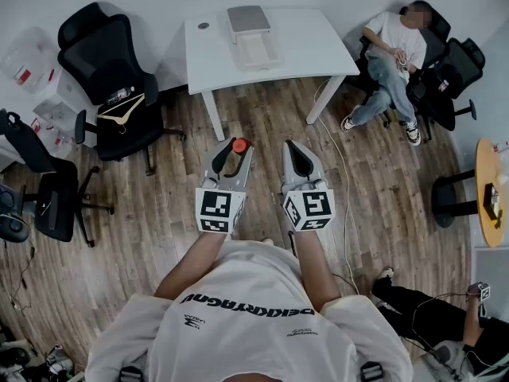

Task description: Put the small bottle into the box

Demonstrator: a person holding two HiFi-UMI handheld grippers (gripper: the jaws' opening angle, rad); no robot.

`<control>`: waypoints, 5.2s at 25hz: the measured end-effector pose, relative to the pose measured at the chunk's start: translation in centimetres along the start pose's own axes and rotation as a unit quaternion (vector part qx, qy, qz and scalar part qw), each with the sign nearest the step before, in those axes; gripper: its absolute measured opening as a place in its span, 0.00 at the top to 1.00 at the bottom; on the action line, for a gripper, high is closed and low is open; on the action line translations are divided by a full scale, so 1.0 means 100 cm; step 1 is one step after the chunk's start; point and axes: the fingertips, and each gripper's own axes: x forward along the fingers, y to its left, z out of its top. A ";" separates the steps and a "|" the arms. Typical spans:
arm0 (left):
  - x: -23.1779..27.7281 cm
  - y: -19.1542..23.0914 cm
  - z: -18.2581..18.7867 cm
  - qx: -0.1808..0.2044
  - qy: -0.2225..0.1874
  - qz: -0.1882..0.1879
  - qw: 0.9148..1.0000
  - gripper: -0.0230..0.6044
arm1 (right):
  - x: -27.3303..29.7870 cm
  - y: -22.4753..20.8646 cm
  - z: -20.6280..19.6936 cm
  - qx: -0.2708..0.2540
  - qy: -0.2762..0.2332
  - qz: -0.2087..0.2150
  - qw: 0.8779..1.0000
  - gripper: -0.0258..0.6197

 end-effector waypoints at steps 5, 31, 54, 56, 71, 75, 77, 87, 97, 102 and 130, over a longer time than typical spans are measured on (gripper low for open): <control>0.002 -0.011 -0.001 0.000 0.001 0.003 1.000 0.73 | -0.006 -0.008 -0.001 0.001 0.000 0.006 1.000 0.96; -0.004 -0.084 -0.001 -0.001 -0.013 0.040 0.999 0.73 | -0.064 -0.041 0.000 0.009 -0.022 0.039 0.999 0.96; 0.121 -0.025 -0.017 -0.014 -0.004 0.037 0.999 0.73 | 0.058 -0.110 -0.020 0.012 0.001 0.034 0.999 0.96; 0.139 -0.013 -0.013 -0.013 -0.005 0.036 0.999 0.73 | 0.077 -0.116 -0.018 0.010 0.003 0.035 0.999 0.96; 0.249 0.057 0.009 -0.031 0.001 0.027 0.999 0.73 | 0.201 -0.164 -0.006 0.006 0.024 0.025 0.999 0.96; 0.272 0.076 0.009 -0.030 0.005 0.022 0.999 0.73 | 0.231 -0.170 -0.005 0.005 0.025 0.022 0.999 0.96; 0.282 0.085 0.010 -0.030 0.007 0.021 0.999 0.73 | 0.245 -0.174 -0.005 0.005 0.027 0.020 0.999 0.96; 0.314 0.119 0.006 -0.031 0.011 0.021 0.999 0.73 | 0.291 -0.181 -0.008 0.000 0.034 0.016 0.999 0.96; 0.325 0.141 0.002 -0.031 0.012 0.029 0.999 0.73 | 0.317 -0.179 -0.009 -0.008 0.038 0.017 0.999 0.96; 0.330 0.141 -0.003 -0.032 0.020 0.032 0.999 0.73 | 0.321 -0.181 -0.009 -0.007 0.037 0.018 0.999 0.96; 0.456 0.160 -0.024 -0.023 0.075 0.115 0.990 0.73 | 0.421 -0.272 -0.041 0.027 0.063 0.104 0.992 0.96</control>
